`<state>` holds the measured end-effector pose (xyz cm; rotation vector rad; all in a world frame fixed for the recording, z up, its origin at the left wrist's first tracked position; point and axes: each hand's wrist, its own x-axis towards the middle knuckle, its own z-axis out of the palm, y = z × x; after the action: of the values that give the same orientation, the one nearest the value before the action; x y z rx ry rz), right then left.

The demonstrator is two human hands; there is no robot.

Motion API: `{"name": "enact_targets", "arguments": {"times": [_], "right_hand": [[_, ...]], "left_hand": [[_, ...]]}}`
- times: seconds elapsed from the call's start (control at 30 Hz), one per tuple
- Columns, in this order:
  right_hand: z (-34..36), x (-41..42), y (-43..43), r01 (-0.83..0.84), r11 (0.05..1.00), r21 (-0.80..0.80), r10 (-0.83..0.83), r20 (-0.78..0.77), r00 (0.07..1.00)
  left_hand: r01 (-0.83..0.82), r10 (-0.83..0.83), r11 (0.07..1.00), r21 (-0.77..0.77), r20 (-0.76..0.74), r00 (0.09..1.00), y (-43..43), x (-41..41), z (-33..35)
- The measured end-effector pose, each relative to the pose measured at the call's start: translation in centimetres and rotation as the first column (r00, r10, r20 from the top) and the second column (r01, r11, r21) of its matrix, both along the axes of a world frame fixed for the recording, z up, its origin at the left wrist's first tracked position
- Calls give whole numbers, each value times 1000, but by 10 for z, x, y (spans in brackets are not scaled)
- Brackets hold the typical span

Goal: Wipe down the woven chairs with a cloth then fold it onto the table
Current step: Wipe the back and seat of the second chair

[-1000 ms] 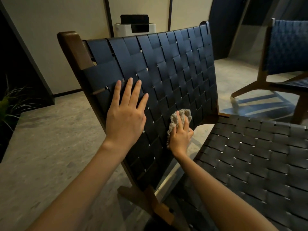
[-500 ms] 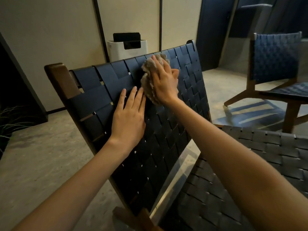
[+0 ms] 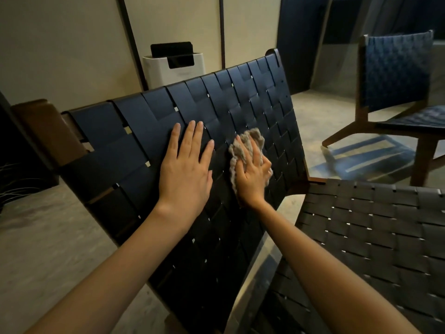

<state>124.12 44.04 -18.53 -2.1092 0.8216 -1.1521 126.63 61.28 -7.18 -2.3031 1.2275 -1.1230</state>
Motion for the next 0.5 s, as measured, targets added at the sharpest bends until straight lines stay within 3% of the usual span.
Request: {"name": "enact_targets", "arguments": {"times": [0.1,0.27,0.33,0.43,0.5], "right_hand": [[-46,-27,7,69,989,131,-76,44,996],[-94,-48,15,183,904,387,-186,-30,982],[-93,-49,17,206,889,409,-221,-12,975],[-55,-38,4,139,884,447,-236,171,957],[-7,-21,-7,87,948,306,-172,264,949]], "left_hand": [[18,-17,1000,24,-38,999,-11,-2,-8],[29,-23,994,105,-59,998,-31,-7,-19],[15,-7,991,131,-56,998,-37,-7,-19],[-1,6,993,119,-41,999,-41,-2,-11],[-21,23,996,82,-33,999,-42,4,-2]]}}
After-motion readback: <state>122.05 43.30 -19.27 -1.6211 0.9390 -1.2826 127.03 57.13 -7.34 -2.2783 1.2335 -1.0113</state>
